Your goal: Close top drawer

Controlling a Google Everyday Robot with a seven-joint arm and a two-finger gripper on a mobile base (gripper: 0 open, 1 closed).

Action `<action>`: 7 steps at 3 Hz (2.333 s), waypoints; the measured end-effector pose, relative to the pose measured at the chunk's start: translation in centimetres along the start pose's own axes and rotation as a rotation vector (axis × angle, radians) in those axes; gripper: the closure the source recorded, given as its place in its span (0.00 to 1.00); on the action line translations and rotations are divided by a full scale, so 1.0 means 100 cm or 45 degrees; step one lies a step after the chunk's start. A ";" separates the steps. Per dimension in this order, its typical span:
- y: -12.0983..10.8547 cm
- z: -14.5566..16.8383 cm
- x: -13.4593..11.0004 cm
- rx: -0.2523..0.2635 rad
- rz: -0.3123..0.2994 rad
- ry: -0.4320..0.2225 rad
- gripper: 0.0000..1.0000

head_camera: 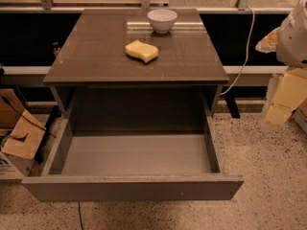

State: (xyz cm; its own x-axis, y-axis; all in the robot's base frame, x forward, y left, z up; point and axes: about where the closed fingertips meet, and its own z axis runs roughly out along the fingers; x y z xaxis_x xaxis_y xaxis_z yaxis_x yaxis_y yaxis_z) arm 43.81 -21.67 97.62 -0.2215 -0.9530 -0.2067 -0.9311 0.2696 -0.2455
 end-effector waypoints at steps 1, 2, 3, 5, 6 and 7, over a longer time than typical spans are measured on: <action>0.000 0.000 0.000 0.000 0.000 0.000 0.00; 0.001 0.004 0.001 0.002 -0.004 -0.017 0.27; 0.013 0.019 -0.003 -0.056 -0.003 -0.110 0.50; 0.060 0.091 -0.018 -0.209 0.045 -0.319 0.96; 0.084 0.139 -0.018 -0.357 0.069 -0.336 1.00; 0.089 0.147 -0.015 -0.381 0.074 -0.313 1.00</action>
Offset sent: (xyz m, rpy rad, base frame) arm 0.0000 0.0000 0.0000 0.0000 0.0000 0.0000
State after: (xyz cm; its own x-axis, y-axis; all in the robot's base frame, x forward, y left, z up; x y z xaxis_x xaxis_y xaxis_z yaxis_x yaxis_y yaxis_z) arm 40.07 -15.83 81.76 -0.2340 -0.8661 -0.4418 -0.9705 0.2351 0.0531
